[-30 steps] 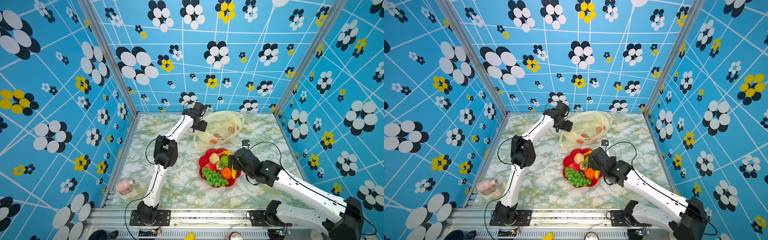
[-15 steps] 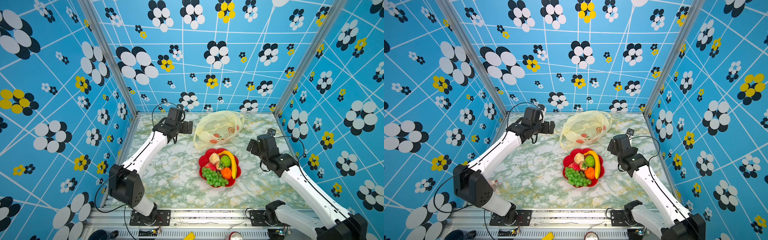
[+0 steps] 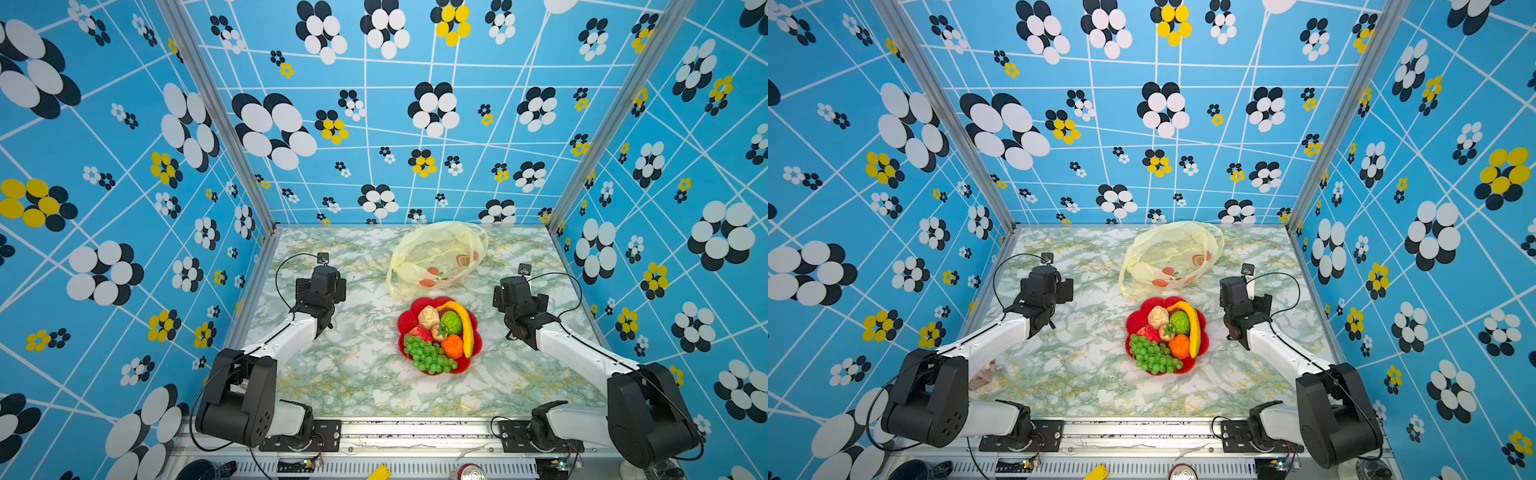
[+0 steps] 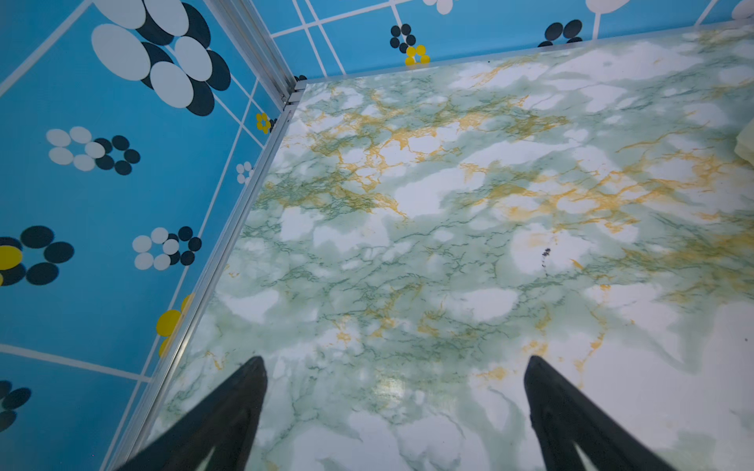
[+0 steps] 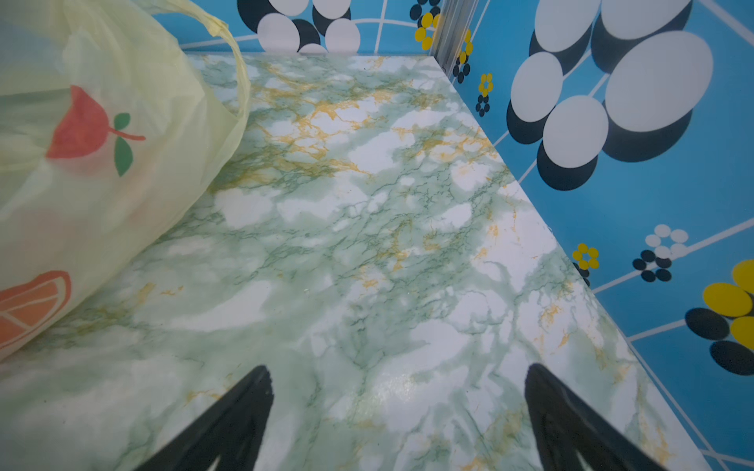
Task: Take fruits out of the plastic bag
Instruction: Reset both arms
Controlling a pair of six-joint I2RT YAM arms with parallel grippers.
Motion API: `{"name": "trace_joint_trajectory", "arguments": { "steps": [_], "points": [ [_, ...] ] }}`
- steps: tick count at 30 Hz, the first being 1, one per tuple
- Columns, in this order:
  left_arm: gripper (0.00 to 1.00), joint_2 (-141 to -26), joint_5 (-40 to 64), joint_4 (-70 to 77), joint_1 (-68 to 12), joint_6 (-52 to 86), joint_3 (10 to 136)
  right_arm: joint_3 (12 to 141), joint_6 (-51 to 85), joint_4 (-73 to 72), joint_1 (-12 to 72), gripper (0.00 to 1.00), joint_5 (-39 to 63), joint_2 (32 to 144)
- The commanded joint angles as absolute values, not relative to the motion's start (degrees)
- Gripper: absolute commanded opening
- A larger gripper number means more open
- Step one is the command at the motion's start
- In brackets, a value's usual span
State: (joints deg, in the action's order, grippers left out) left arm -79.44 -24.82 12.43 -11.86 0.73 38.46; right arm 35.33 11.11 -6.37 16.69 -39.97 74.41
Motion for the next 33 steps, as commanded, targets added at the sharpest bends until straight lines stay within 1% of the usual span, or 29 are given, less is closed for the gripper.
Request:
{"name": "trace_joint_trajectory", "arguments": {
  "steps": [1, 3, 6, 8, 10, 12, 15, 16, 17, 19, 20, 21, 22, 23, 25, 28, 29, 33],
  "points": [
    [0.99, -81.8, -21.6, 27.0, -9.6, -3.0, 31.9, 30.2, 0.6, -23.9, 16.0, 0.99, -41.8, 74.8],
    [0.99, -83.1, -18.7, 34.3, -8.5, -4.7, 28.8, 27.6, -2.0, -29.9, 15.4, 0.99, -39.7, 76.8],
    [0.99, -82.5, -13.7, 36.5, -6.3, -2.0, 27.6, 23.3, -4.7, -40.2, 14.4, 0.99, -34.6, 79.9],
    [0.99, -84.5, -7.9, 45.4, -3.7, -0.2, 24.0, 21.0, -7.0, -45.8, 13.7, 0.99, -29.9, 80.0],
    [0.99, -88.6, -3.7, 53.2, -2.5, -0.6, 21.9, 19.9, -6.4, -47.9, 11.4, 0.99, -24.5, 79.6],
    [0.99, -88.3, -2.4, 52.3, -2.6, -0.9, 21.6, 20.5, -3.9, -44.4, 8.3, 0.99, -18.9, 78.2],
    [0.99, -88.4, -2.2, 51.7, -2.2, -0.2, 22.1, 20.2, 0.1, -44.6, 3.1, 0.99, -13.2, 77.7],
    [0.99, -88.5, -2.2, 52.0, -2.0, -0.2, 22.0, 19.3, 1.5, -46.4, 1.6, 0.99, -10.3, 78.0],
    [0.99, -88.6, -2.2, 52.5, -2.0, -0.3, 22.0, 17.8, 2.1, -51.2, 1.1, 0.99, -8.9, 80.2],
    [0.99, -88.5, -2.3, 52.1, -2.1, -0.3, 21.9, 16.3, 0.9, -60.7, 1.1, 0.99, -6.5, 86.9],
    [0.99, -88.5, -2.3, 52.3, -2.0, -0.3, 21.9, 16.9, 1.1, -65.2, 1.1, 0.99, -7.5, 90.6],
    [0.99, -88.6, -2.3, 52.4, -2.0, -0.3, 22.0, 18.0, 2.3, -61.0, 1.1, 0.99, -9.8, 89.6],
    [0.99, -88.5, -2.4, 52.2, -2.0, -0.3, 21.9, 21.2, 4.2, -50.9, 1.1, 0.99, -14.4, 87.2],
    [0.99, -88.5, -2.5, 52.3, -2.1, -0.2, 21.9, 21.9, 4.3, -48.9, 1.3, 0.99, -15.8, 86.7],
    [0.99, -88.5, -2.7, 52.2, -2.1, -0.1, 22.0, 19.9, 3.6, -57.8, 1.4, 0.99, -15.6, 89.6],
    [0.99, -88.5, -2.7, 52.2, -2.0, -0.1, 21.9, 21.9, 3.1, -50.8, 1.5, 0.99, -14.0, 87.8],
    [0.99, -88.5, -2.7, 52.3, -2.1, -0.1, 22.0, 22.0, 2.0, -51.6, 1.6, 0.99, -11.9, 88.3],
    [0.99, -88.5, -2.6, 52.2, -2.0, 0.0, 21.9, 22.0, 1.4, -52.0, 2.0, 0.99, -11.4, 88.7]
  ]
}}
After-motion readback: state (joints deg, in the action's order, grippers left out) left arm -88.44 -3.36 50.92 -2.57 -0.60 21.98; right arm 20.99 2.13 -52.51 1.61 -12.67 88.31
